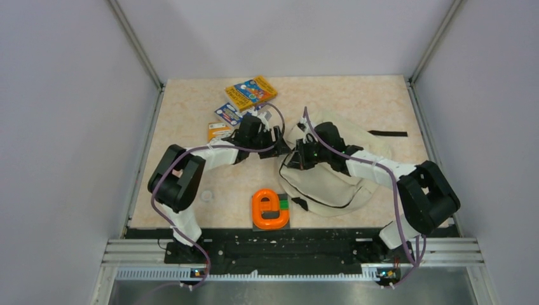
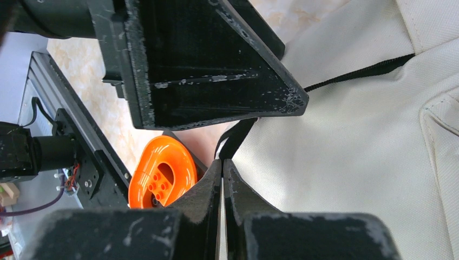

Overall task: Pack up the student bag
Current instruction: Unzip the student bag at the center of the board.

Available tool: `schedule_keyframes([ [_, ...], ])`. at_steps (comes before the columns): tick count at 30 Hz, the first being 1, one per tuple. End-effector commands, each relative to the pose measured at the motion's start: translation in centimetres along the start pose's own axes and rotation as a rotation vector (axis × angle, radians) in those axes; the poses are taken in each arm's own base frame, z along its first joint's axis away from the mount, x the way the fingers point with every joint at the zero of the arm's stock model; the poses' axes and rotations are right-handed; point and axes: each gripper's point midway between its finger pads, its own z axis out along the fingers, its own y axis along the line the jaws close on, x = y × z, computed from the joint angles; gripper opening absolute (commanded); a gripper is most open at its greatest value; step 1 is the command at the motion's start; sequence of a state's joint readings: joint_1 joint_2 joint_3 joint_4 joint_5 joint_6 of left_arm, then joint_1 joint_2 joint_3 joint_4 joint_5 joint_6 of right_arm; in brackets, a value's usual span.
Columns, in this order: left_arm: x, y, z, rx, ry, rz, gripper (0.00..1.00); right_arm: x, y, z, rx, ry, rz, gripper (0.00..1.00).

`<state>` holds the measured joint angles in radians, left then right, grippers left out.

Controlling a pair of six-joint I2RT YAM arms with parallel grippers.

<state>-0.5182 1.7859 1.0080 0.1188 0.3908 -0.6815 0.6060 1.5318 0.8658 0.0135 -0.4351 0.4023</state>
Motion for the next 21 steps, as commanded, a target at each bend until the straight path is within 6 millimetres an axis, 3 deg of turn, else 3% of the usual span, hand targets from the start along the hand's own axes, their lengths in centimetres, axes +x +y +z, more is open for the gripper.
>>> schedule_keyframes([
  [1, -1.3, -1.7, 0.5, 0.057, -0.007, 0.032, 0.70, -0.7, 1.3, -0.4, -0.041, -0.026, -0.040, 0.00],
  [7, -0.5, -0.4, 0.8, -0.035, 0.023, 0.068, 0.68, -1.1, 1.5, -0.5, -0.044, -0.033, -0.044, 0.00],
  [12, -0.5, 0.9, -0.1, -0.150, -0.006, 0.114, 0.69, -1.2, 1.6, -0.5, -0.044, -0.035, -0.049, 0.00],
  [21, 0.4, 1.0, -0.8, -0.215, -0.008, 0.131, 0.71, -0.9, 1.5, -0.4, -0.045, -0.026, -0.039, 0.00],
])
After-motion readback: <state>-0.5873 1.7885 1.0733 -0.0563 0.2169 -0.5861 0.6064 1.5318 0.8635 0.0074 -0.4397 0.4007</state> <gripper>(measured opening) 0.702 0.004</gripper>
